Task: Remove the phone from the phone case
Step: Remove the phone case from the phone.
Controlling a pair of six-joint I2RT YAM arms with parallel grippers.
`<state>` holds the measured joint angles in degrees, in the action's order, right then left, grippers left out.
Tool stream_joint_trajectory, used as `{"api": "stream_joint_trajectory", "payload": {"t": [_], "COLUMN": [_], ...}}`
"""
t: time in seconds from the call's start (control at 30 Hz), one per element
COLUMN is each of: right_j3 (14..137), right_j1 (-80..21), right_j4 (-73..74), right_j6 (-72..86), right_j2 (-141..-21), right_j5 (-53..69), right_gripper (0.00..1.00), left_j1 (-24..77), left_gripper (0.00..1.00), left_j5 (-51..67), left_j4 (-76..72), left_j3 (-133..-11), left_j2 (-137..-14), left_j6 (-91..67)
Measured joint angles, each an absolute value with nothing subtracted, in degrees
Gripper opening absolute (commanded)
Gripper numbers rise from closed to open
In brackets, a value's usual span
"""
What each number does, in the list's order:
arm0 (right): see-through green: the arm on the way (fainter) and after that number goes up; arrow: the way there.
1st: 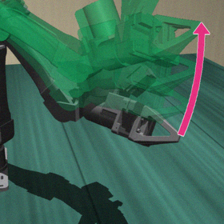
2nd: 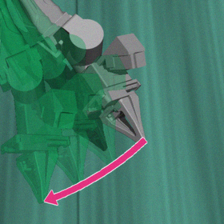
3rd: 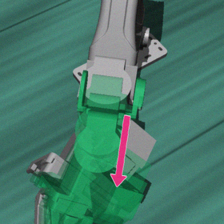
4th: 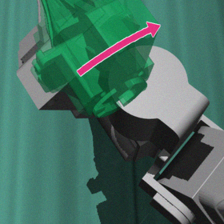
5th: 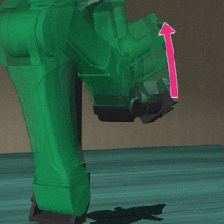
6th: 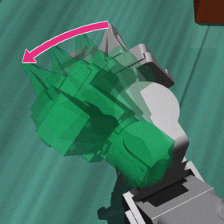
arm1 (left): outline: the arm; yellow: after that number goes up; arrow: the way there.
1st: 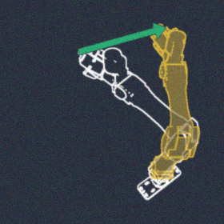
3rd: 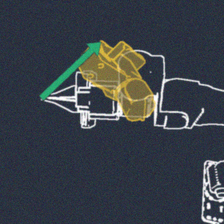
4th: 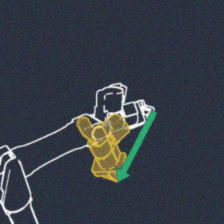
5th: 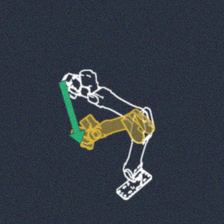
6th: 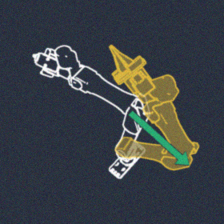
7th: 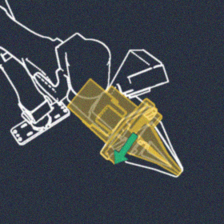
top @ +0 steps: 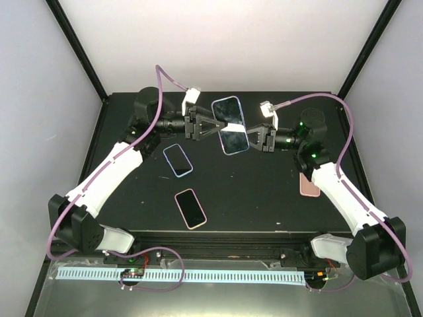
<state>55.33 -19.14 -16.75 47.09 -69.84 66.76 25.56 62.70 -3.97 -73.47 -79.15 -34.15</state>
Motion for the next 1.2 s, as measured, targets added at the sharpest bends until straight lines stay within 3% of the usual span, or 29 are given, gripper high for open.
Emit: {"api": "stream_joint_trajectory", "payload": {"t": [0.4,0.57,0.83,1.2], "right_j3": [60.4,62.0,62.8,62.7], "right_j1": [-18.0,-17.6,-17.5,-17.5], "right_j4": [-4.6,-1.4,0.2,1.5], "right_j6": [45.5,47.8,54.2,61.7], "right_j2": [-70.1,-72.3,-75.3,-75.4], "right_j5": [55.8,51.2,47.4,44.3], "right_gripper": [0.01,0.01,0.01,0.01], "left_j1": [26.0,31.1,45.3,55.6], "left_gripper": [0.79,0.79,0.76,0.71], "left_j5": [35.9,23.6,5.9,-10.7], "left_j4": [20.3,26.1,29.1,25.6], "left_j3": [-83.5,-85.4,-86.5,-86.5], "left_j2": [-77.8,-76.8,-76.2,-79.9], "left_j6": [-4.4,8.4,26.6,39.8]}}
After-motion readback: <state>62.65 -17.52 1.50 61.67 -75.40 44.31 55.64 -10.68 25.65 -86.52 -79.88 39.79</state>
